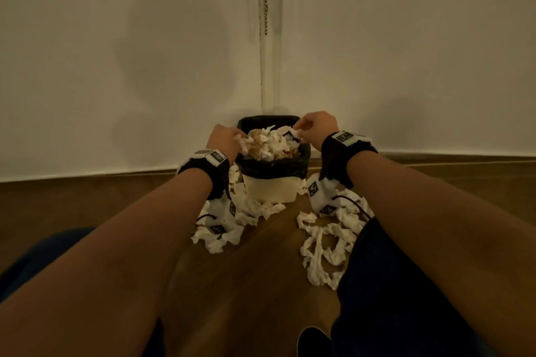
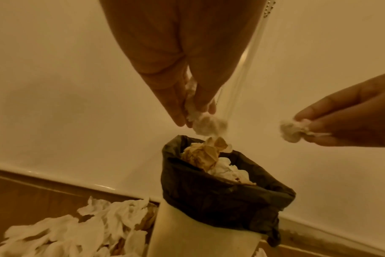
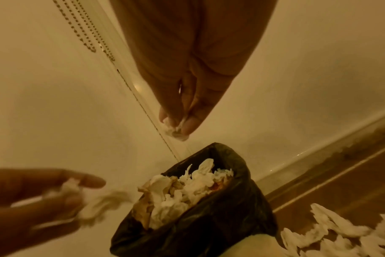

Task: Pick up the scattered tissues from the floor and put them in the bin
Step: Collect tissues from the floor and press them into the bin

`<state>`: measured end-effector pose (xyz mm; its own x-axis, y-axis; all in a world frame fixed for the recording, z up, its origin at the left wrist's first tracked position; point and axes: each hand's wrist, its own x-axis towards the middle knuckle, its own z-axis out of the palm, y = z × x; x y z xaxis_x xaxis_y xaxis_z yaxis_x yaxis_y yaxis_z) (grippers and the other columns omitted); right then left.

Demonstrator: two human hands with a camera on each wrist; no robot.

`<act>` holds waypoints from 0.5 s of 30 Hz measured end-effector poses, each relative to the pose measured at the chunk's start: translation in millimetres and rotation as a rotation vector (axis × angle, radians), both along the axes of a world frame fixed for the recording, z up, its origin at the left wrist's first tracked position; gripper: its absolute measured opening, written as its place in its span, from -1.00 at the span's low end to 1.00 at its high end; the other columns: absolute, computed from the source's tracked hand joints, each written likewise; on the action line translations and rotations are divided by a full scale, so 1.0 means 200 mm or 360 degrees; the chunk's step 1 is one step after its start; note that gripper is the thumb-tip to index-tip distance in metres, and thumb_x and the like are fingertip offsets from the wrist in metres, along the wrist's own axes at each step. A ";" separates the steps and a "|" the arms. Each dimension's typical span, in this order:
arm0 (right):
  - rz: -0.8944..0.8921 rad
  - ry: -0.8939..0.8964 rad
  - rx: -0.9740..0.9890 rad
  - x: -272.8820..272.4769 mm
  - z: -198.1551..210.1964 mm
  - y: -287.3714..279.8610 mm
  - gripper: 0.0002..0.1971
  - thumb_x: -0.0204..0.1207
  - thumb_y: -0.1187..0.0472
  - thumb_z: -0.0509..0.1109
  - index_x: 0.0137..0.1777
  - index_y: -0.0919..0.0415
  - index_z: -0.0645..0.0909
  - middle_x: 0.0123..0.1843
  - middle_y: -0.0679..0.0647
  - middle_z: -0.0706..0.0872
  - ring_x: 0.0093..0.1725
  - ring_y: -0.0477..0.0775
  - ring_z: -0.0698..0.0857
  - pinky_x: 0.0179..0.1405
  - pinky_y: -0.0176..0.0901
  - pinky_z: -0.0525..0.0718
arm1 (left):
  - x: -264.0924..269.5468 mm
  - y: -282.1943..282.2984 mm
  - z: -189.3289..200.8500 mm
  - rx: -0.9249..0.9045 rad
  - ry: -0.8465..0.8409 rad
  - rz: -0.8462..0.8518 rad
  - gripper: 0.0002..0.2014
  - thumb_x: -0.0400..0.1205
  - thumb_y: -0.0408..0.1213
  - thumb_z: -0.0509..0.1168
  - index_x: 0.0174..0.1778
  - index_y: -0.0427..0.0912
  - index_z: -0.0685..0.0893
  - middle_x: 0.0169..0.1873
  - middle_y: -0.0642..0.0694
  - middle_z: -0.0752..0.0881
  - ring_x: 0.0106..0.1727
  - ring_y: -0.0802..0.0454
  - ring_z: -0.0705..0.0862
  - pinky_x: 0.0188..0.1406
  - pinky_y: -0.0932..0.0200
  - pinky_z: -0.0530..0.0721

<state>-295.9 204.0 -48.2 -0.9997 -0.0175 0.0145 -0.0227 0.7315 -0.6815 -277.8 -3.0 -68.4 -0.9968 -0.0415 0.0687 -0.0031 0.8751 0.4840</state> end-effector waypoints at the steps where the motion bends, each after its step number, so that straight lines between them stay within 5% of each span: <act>1: 0.0011 -0.0010 0.0010 0.00 -0.01 -0.02 -0.82 0.51 0.34 0.39 0.06 0.28 0.76 0.08 0.18 0.78 0.13 0.13 0.72 0.26 -0.16 0.63 | -0.01 0.02 0.01 0.0039 0.0031 -0.0024 -0.72 0.65 -0.42 0.15 0.14 -0.24 0.74 0.13 -0.32 0.69 0.11 -0.24 0.65 0.04 0.12 0.55; 9: 0.0202 -0.0430 0.0564 -0.19 -0.16 -0.27 -0.62 0.62 0.14 0.29 0.35 0.34 0.58 0.33 0.23 0.64 0.31 0.18 0.61 0.32 -0.10 0.56 | -0.13 0.13 -0.09 0.0013 0.0206 0.0004 -0.87 0.56 -0.22 0.33 0.00 -0.05 0.66 -0.07 -0.18 0.71 0.00 -0.16 0.65 -0.10 0.05 0.62; 11: 0.0262 -0.0552 0.0791 -0.22 -0.19 -0.34 -0.53 0.66 0.10 0.21 0.50 0.31 0.38 0.47 0.22 0.49 0.42 0.22 0.50 0.38 0.02 0.46 | -0.17 0.15 -0.14 -0.0157 0.0085 -0.0028 -0.80 0.61 -0.22 0.25 0.10 -0.12 0.67 -0.01 -0.21 0.72 0.01 -0.19 0.68 -0.13 0.08 0.57; 15: 0.0303 -0.0584 0.1174 -0.27 -0.31 -0.43 -0.50 0.68 0.03 0.10 0.58 0.20 0.25 0.59 0.18 0.31 0.57 0.26 0.29 0.54 0.16 0.21 | -0.22 0.17 -0.26 -0.0449 -0.0317 -0.0126 -0.70 0.68 -0.32 0.16 0.30 -0.29 0.58 0.26 -0.27 0.60 0.24 -0.21 0.61 0.15 0.04 0.57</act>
